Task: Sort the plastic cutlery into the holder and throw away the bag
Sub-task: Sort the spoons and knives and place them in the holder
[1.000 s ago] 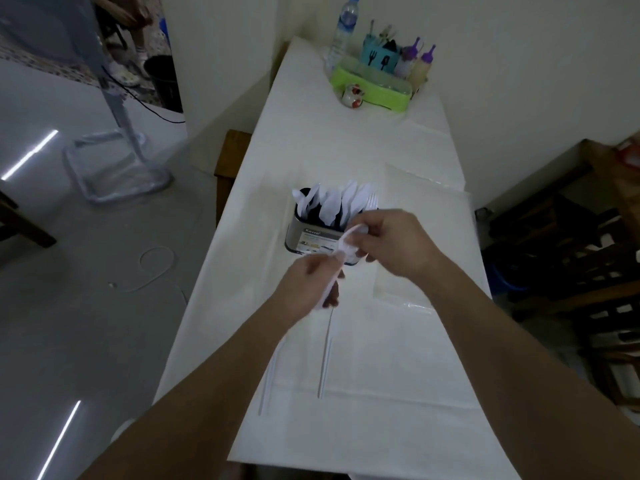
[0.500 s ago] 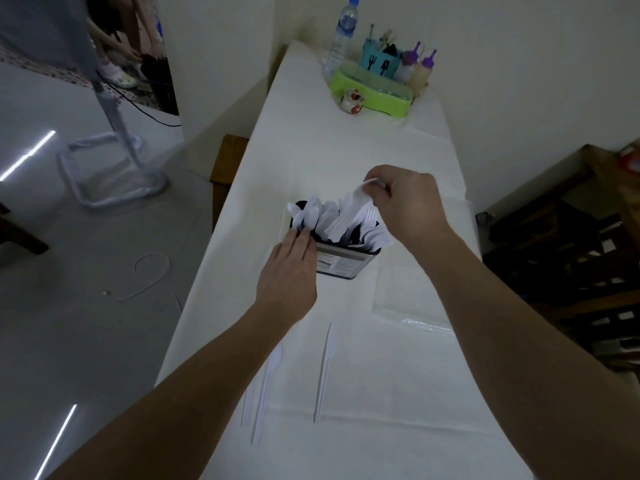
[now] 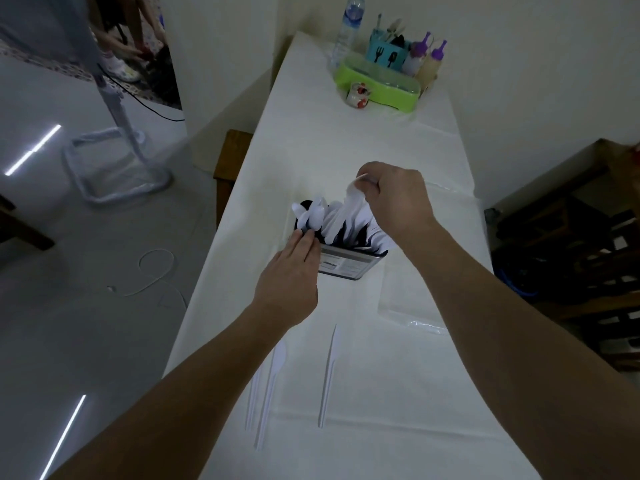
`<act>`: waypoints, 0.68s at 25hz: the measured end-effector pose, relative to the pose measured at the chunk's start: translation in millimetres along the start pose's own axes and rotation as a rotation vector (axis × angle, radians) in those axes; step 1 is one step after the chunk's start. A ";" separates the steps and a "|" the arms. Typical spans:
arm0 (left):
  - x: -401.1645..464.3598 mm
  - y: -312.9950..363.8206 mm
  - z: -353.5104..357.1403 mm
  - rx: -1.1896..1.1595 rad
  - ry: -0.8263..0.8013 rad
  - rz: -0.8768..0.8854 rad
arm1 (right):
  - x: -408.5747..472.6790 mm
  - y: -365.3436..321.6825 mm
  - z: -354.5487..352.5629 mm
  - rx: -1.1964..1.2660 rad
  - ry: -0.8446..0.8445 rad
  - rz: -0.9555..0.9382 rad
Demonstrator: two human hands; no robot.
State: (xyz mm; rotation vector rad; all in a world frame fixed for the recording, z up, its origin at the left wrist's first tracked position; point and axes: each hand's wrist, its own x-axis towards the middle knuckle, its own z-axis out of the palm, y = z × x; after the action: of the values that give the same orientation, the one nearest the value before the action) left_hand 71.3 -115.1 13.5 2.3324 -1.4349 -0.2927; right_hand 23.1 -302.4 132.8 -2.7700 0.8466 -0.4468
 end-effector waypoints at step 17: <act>0.3 -7.9 -1.8 0.005 -0.030 0.077 | -25.5 -12.9 52.6 -0.293 -0.265 0.009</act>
State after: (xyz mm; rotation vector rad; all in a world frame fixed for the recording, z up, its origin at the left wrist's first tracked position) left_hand 78.5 -111.9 11.8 2.2792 -1.5366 -0.3042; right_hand 27.6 -271.5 81.7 -2.9927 0.9215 0.0547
